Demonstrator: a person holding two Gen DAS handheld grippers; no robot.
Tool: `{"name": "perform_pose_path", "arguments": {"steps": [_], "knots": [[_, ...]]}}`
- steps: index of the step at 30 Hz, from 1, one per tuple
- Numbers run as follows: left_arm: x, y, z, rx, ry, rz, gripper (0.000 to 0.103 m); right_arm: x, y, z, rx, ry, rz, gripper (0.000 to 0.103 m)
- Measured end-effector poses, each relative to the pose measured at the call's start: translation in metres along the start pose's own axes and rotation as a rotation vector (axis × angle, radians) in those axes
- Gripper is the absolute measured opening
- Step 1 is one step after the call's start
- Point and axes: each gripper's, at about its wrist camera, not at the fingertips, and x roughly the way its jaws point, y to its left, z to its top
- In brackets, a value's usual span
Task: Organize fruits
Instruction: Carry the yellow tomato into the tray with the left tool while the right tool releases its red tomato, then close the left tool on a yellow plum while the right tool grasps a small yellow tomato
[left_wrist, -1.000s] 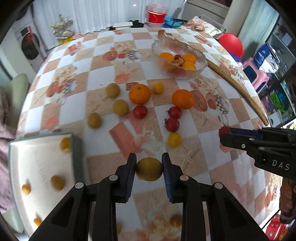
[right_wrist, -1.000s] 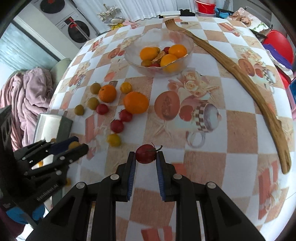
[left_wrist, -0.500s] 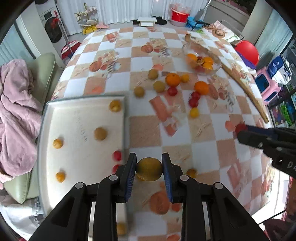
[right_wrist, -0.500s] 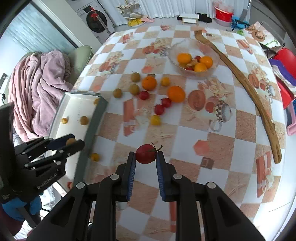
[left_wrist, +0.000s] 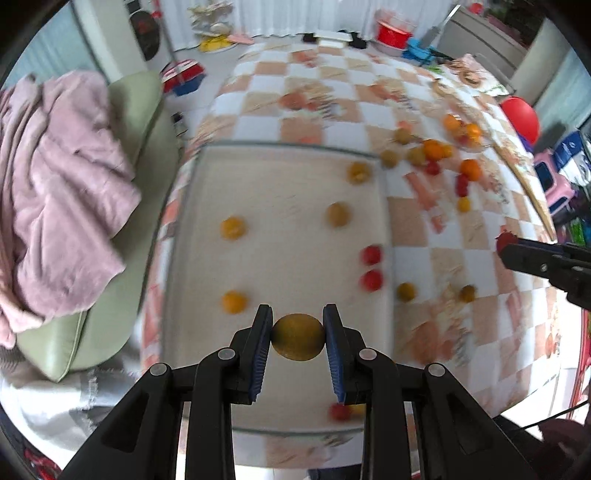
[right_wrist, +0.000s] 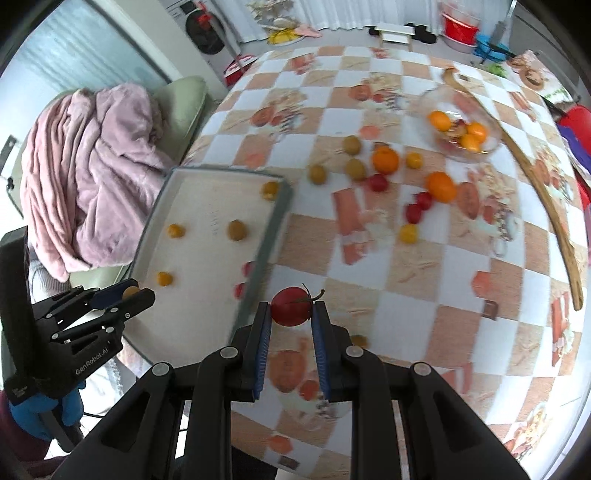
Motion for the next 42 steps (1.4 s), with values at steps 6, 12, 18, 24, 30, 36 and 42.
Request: {"name": "perform_pose_path", "arguments": {"steps": [6, 12, 18, 24, 30, 36, 42], "knots": [[0.026, 0.030, -0.020, -0.025, 0.061, 0.023, 0.030, 0.036, 0.042, -0.004, -0.057, 0.077, 0.027, 0.024], [0.054, 0.039, -0.034, -0.011, 0.112, 0.025, 0.030, 0.075, 0.067, -0.001, -0.072, 0.142, 0.036, 0.024], [0.071, 0.047, -0.034, -0.004, 0.130, 0.033, 0.030, 0.114, 0.084, 0.005, -0.071, 0.202, 0.028, 0.024], [0.079, 0.045, -0.032, 0.042, 0.127, 0.052, 0.030, 0.137, 0.095, 0.006, -0.084, 0.234, 0.001, 0.025], [0.079, 0.043, -0.030, 0.066, 0.128, 0.048, 0.031, 0.150, 0.098, 0.007, -0.075, 0.262, -0.023, 0.031], [0.072, 0.044, -0.029, 0.067, 0.096, 0.059, 0.076, 0.135, 0.092, 0.009, -0.043, 0.222, -0.014, 0.064], [0.064, 0.035, -0.020, 0.108, 0.092, 0.054, 0.076, 0.092, 0.067, 0.011, 0.007, 0.136, -0.020, 0.079]]}}
